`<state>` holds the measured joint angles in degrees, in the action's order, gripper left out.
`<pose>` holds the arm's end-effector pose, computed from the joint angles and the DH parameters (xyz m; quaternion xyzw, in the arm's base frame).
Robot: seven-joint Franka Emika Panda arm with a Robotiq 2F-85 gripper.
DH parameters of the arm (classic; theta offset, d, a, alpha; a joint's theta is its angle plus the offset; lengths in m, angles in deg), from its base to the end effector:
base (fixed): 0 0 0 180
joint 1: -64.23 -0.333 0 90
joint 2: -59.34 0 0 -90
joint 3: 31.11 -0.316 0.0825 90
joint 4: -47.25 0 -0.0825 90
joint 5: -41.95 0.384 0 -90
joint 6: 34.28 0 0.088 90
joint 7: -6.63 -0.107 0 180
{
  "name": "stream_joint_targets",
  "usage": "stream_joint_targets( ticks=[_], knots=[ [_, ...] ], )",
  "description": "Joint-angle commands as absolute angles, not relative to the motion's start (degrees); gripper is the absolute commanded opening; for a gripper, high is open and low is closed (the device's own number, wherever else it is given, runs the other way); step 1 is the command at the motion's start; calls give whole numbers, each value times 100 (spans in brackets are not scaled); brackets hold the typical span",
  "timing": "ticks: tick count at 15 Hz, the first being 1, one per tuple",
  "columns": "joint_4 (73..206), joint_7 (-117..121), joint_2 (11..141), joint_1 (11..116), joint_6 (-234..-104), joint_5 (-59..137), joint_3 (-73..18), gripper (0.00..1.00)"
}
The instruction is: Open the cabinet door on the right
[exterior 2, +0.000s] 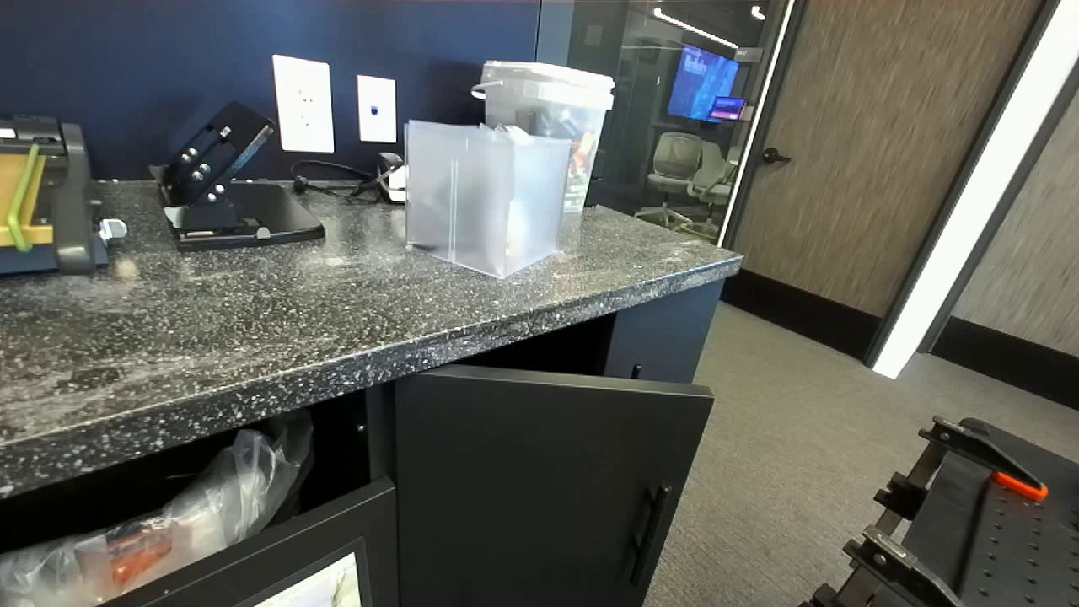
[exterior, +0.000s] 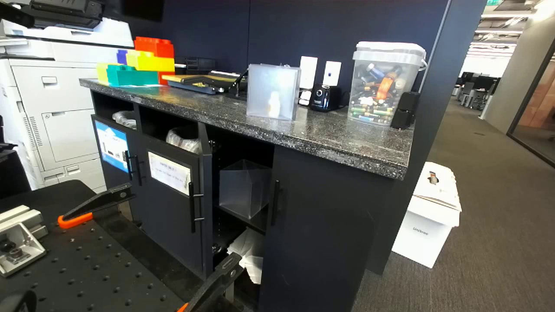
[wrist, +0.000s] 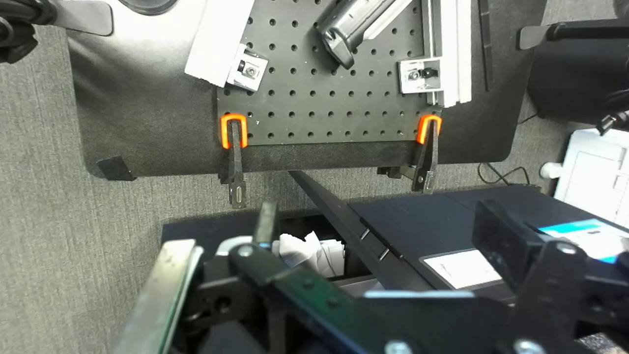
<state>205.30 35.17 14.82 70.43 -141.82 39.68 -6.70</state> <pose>0.2659 -0.1464 0.4048 -0.9874 -0.0564 0.0093 0.1472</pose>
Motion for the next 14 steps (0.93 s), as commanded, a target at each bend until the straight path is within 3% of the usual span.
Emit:
stream_joint_targets(
  ticks=[1,8,14],
  knots=[
    [20323,3444,1838,6973,-14436,4123,-890,100],
    [20072,2967,3210,6447,-16665,4440,-1493,100],
    [20035,3450,4918,5647,-18872,5979,-1480,100]
  ],
)
